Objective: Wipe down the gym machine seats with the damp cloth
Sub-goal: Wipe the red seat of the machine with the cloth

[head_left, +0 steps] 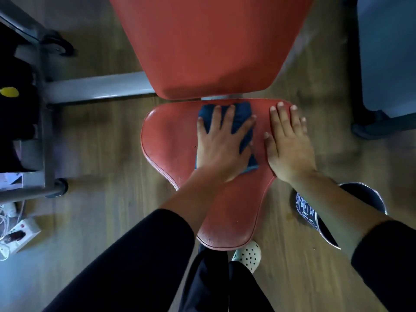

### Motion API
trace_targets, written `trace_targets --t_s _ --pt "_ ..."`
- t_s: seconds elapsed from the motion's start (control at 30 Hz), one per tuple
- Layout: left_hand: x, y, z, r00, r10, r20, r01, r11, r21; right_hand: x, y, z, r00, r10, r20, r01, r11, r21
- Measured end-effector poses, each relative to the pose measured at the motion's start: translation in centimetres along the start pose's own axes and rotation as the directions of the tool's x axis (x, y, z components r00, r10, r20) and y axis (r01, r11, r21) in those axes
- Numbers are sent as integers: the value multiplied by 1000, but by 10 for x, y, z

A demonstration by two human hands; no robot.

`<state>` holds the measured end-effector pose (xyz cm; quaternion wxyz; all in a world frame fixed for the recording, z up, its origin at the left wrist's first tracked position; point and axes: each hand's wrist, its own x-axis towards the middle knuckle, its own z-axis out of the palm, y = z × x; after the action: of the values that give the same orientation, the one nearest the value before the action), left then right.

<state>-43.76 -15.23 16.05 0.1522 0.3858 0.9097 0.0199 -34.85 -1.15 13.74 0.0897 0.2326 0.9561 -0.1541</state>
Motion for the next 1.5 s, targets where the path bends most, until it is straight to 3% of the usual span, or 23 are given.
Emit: trace_targets --t_s 0.1,0.17,0.23,0.37,0.43,0.53,0.63,0.77,0.83,0.93,1.03,1.2,1.37,1.5 --pt "-15 -4 0 972 234 6 -234 972 17 -1 4 -1 1000 -17 9 17 999 30" --pt "-25 -28 2 959 274 -69 -274 962 10 -1 4 -4 1000 -29 6 29 998 58" --pt "-27 -53 5 974 199 -110 -199 980 3 -1 5 -6 999 -39 11 38 996 76" --pt "6 -45 -3 995 -80 -53 78 996 -48 -4 12 -10 999 -41 24 39 997 72" --pt "23 -21 -5 996 -85 -25 84 996 -33 -8 19 -12 999 -5 34 3 998 55" --pt "20 4 -5 989 145 41 -147 987 57 -14 30 -13 998 19 54 -20 999 29" --pt "-3 -3 -6 925 370 84 -376 924 74 -16 36 -13 997 15 80 -17 1000 26" --pt "-23 -43 -3 846 532 31 -533 843 73 -11 35 -15 995 -3 96 -1 999 48" --pt "-14 -60 -3 873 487 -7 -487 873 39 -9 37 -16 992 -10 125 -1 996 87" --pt "10 -52 -5 969 246 -21 -246 969 -16 -9 43 -20 985 -61 160 34 985 167" --pt "32 -15 -6 997 82 1 -82 997 4 -13 50 -24 985 -68 158 35 979 203" --pt "29 34 -3 968 246 50 -249 966 64 -23 55 -24 975 -36 220 -25 964 265" --pt "-16 20 -1 926 370 67 -374 927 42 -24 56 -30 965 -48 259 -23 964 265" --pt "-42 -39 1 964 261 -60 -263 964 -42 -17 49 -33 966 -97 241 35 968 247"
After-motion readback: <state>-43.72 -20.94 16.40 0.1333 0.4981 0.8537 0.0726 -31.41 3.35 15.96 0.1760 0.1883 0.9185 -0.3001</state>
